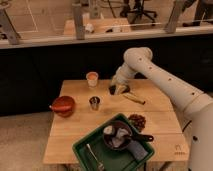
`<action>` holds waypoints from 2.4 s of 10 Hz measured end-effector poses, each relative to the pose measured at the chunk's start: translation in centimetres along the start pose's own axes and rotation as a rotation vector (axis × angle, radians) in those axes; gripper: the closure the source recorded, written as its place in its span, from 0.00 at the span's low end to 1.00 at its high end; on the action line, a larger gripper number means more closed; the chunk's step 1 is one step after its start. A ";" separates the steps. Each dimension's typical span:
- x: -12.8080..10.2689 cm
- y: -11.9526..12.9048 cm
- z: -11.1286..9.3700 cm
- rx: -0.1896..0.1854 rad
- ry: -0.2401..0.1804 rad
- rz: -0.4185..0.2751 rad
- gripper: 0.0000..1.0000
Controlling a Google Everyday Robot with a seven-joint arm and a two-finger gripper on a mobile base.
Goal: Place eraser in metal cup
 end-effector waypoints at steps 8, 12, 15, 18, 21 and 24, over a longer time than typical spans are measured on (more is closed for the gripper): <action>-7.1 -0.7 -4.7 0.106 -0.649 -0.024 1.00; -7.4 -0.8 -4.5 0.118 -0.804 0.012 1.00; -10.5 -1.9 -2.6 0.101 -1.050 0.043 1.00; -14.0 -2.8 0.2 0.063 -1.097 0.072 1.00; -13.4 -2.8 1.7 0.052 -1.095 0.096 1.00; -11.9 -2.7 2.4 0.058 -1.110 0.098 1.00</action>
